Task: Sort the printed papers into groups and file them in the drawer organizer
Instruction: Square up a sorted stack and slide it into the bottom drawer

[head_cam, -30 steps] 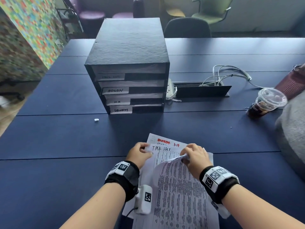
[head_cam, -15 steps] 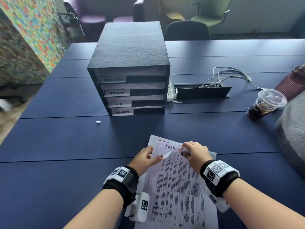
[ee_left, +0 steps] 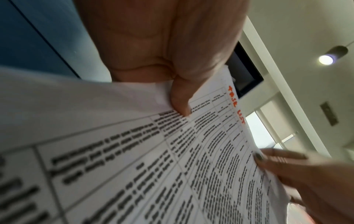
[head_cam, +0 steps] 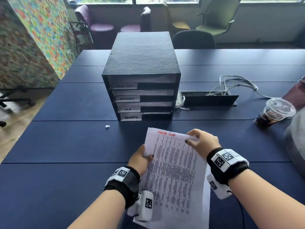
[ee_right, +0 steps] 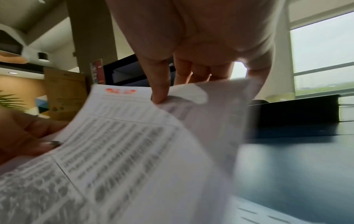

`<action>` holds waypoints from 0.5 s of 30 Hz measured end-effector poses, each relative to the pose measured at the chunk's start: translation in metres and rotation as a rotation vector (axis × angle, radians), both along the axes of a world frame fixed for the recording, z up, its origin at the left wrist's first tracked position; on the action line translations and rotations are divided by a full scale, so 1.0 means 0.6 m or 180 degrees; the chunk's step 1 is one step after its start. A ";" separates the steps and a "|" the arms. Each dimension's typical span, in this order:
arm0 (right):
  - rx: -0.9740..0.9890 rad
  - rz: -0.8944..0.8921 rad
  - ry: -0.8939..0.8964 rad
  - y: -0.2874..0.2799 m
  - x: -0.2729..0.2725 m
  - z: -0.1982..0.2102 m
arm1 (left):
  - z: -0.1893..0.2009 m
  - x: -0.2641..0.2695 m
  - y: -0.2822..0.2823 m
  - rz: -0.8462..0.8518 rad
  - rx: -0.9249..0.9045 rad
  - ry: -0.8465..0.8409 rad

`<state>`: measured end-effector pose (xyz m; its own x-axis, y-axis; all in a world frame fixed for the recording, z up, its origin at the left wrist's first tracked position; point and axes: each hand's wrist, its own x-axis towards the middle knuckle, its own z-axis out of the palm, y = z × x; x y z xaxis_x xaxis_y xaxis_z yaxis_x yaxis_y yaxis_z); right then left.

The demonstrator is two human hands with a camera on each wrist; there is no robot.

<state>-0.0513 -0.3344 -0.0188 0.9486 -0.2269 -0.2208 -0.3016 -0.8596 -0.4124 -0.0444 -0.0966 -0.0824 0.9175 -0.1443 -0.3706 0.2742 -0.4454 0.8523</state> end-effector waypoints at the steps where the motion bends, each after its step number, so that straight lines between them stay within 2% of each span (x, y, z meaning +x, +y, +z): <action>1: 0.0134 -0.0169 -0.0021 -0.004 -0.001 0.002 | -0.001 0.007 0.012 0.0075 -0.0018 0.0011; 3: 0.0743 -0.0570 -0.0140 -0.016 -0.002 -0.005 | -0.002 0.025 0.034 0.0259 -0.0197 0.0036; 5: 0.1618 -0.0879 -0.0188 -0.016 -0.003 -0.017 | 0.002 0.044 0.054 0.0529 -0.0459 0.0052; 8: 0.2791 -0.0975 0.0129 0.009 0.001 -0.034 | 0.033 0.076 0.071 0.0886 -0.1011 0.0076; 10: 0.3113 -0.0821 0.0268 0.035 0.000 -0.036 | 0.059 0.096 0.080 0.1029 -0.1323 0.0042; 12: 0.3261 -0.0699 0.0167 0.057 0.003 -0.029 | 0.079 0.116 0.090 0.1105 -0.1447 0.0009; 15: 0.3093 -0.0672 -0.0181 0.073 0.023 -0.011 | 0.113 0.145 0.099 0.1099 -0.1432 -0.0044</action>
<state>-0.0374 -0.2906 -0.0255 0.9245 -0.1369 -0.3558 -0.3675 -0.0718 -0.9273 0.0424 -0.0371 -0.0145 0.9438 0.0239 -0.3296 0.3270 0.0760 0.9420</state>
